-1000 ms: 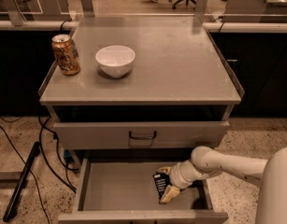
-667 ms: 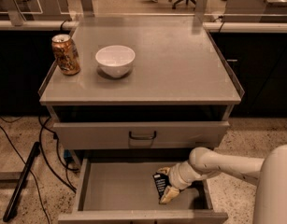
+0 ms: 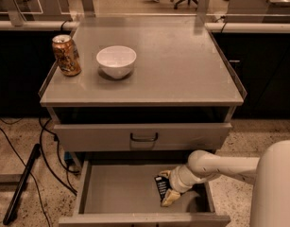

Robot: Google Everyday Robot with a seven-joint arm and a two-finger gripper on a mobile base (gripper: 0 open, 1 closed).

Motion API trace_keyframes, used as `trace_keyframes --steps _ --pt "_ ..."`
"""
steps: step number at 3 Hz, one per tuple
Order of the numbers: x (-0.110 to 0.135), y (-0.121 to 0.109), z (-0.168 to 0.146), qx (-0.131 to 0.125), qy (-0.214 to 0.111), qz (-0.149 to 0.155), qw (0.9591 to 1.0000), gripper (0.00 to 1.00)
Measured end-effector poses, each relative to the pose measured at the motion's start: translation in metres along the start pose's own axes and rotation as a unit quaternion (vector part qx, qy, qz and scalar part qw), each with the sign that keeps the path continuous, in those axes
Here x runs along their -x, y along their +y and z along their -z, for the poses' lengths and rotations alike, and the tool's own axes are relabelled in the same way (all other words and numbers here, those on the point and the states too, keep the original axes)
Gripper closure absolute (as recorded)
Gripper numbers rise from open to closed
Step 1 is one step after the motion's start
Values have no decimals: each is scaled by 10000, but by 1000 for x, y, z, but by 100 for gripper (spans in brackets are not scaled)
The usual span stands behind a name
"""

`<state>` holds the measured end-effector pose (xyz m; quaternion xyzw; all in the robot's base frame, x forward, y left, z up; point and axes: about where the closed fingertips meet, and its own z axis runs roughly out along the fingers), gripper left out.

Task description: Pick rxbar blueberry from middle drawer and place on counter

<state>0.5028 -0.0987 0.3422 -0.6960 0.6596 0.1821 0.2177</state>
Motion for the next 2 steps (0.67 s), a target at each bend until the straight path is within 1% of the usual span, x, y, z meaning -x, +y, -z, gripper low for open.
trace_keyframes --steps 1,2 --pt "-1 0 -1 -6 127 29 9999 33" --pt "-3 1 -1 3 238 55 9997 52"
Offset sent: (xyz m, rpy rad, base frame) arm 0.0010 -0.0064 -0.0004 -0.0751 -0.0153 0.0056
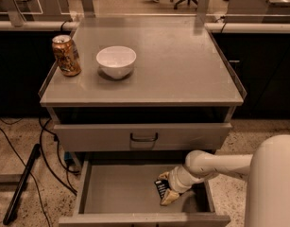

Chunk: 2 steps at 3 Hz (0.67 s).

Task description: Pick rxbar blueberry from middle drawer and place on counter

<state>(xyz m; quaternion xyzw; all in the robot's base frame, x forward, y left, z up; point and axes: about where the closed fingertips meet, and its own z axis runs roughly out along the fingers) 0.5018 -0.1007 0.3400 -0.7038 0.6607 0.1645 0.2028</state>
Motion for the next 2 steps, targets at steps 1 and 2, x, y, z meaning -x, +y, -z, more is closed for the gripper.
trace_keyframes --steps 1,2 --pt "0 1 2 8 59 36 10000 75" --pt "0 1 2 8 59 34 10000 98"
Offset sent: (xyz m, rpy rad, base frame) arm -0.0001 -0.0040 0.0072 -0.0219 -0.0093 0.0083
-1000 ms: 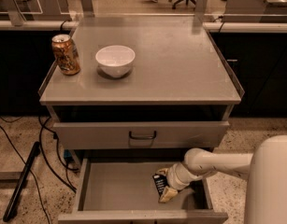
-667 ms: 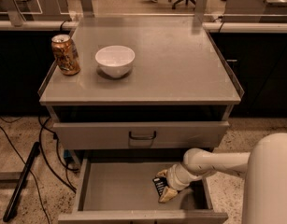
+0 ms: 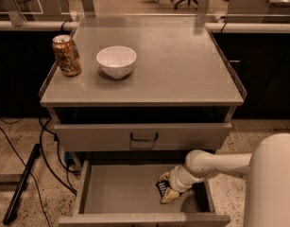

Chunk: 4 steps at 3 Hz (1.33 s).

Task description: Pick rxbar blueberry from middle drawer and place on counter

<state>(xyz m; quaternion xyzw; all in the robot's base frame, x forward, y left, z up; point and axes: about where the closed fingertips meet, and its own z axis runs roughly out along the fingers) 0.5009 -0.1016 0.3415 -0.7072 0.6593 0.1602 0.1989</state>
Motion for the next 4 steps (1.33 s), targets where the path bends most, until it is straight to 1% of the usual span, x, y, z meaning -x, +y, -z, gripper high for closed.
trace_keyframes --steps 1,2,3,4 --pt "7 2 11 65 17 -120 9999 100" --pt "17 5 27 133 30 -284 9995 100" --pt "38 8 61 50 -100 -410 9991 100" --pt "38 8 61 50 -100 -410 9991 100"
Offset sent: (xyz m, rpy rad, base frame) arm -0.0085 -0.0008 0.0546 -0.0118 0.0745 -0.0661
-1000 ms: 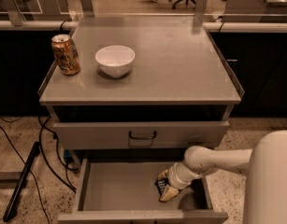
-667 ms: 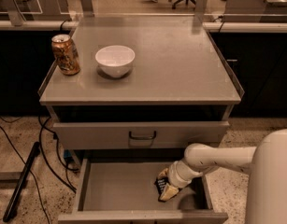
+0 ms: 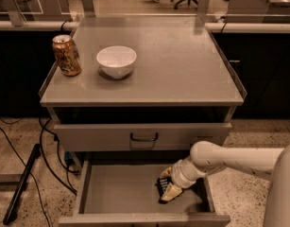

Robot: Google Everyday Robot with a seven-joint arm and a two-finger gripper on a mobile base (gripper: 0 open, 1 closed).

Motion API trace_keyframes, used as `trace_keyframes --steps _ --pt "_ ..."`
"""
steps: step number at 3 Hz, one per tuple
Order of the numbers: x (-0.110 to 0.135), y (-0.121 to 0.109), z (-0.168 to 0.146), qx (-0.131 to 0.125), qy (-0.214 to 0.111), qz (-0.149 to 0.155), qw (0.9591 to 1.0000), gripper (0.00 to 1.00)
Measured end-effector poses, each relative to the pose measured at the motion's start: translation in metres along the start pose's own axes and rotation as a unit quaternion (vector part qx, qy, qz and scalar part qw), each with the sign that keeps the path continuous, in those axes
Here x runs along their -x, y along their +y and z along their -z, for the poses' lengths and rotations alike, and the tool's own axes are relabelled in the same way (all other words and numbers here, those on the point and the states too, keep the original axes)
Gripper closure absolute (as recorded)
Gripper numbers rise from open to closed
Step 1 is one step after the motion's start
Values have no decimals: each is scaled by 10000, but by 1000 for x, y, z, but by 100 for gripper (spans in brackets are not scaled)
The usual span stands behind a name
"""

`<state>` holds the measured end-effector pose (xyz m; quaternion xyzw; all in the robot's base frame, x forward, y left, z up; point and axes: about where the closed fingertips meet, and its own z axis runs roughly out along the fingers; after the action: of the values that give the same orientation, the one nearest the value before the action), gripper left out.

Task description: Pick rxbar blueberry from middle drawer and place on counter

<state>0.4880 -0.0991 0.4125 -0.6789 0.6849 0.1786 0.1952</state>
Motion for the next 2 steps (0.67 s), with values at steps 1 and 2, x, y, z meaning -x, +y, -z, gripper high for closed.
trace_keyframes --steps 1,2 --pt "6 3 11 64 -46 -76 9999 100" --pt "27 19 55 43 -38 -230 9997 100"
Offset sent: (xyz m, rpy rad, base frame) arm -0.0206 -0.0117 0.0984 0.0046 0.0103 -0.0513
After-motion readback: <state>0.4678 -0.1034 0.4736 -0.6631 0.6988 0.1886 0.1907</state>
